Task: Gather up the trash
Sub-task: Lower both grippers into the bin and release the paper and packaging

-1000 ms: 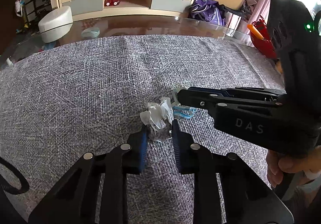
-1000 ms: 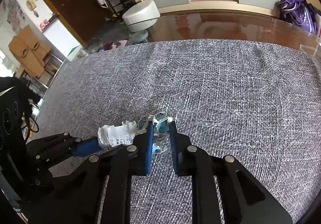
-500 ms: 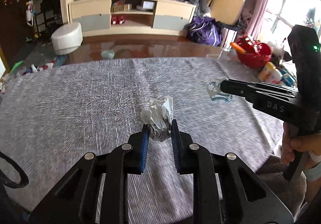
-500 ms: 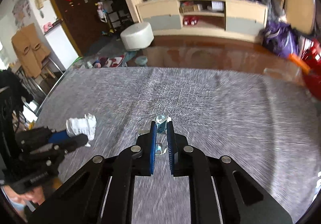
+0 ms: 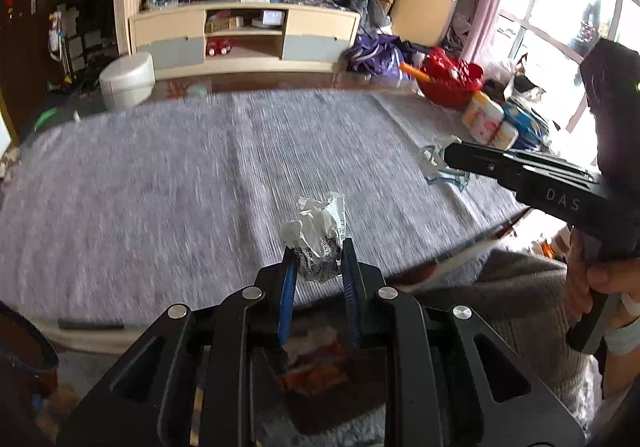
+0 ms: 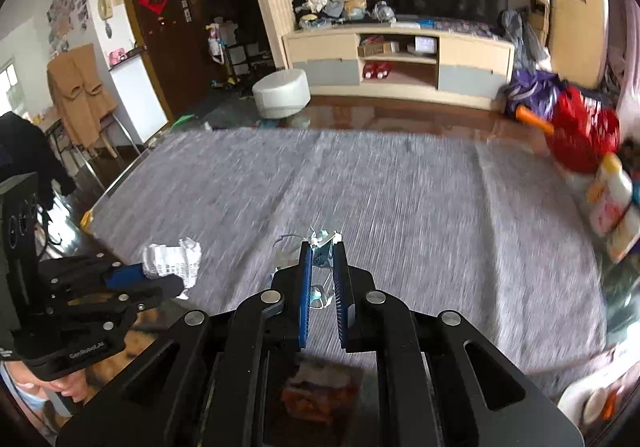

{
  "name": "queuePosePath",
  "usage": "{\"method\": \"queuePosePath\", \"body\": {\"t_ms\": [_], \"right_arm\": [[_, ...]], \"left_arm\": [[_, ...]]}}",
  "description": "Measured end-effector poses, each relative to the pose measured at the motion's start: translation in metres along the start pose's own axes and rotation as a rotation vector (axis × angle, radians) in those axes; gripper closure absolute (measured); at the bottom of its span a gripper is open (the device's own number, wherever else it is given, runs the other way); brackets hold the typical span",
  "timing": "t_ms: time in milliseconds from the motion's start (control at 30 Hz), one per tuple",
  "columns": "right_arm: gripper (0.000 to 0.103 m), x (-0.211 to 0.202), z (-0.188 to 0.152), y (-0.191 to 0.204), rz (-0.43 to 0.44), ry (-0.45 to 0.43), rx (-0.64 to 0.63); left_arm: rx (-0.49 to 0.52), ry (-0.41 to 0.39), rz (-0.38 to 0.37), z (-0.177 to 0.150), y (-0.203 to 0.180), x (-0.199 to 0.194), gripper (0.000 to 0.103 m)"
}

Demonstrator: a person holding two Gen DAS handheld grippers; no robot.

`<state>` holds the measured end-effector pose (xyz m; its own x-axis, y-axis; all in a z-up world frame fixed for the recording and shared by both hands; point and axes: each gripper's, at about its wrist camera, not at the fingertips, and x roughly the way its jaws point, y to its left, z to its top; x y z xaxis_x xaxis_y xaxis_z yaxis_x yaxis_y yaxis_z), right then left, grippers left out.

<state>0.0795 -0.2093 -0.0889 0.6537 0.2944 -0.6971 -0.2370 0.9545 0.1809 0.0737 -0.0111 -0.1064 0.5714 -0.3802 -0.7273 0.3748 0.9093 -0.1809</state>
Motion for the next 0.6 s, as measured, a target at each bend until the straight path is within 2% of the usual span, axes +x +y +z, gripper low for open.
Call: {"method": "queuePosePath", "body": {"t_ms": [233, 600], "right_arm": [[0.091, 0.018, -0.066, 0.003, 0.013, 0.097, 0.047], [0.091, 0.070, -0.131, 0.005, 0.016, 0.241, 0.122]], "left_arm": [[-0.045, 0.097, -0.018, -0.055, -0.007, 0.022, 0.083], [-0.094, 0.233, -0.033, -0.123, -0.002, 0.077, 0.083]]}}
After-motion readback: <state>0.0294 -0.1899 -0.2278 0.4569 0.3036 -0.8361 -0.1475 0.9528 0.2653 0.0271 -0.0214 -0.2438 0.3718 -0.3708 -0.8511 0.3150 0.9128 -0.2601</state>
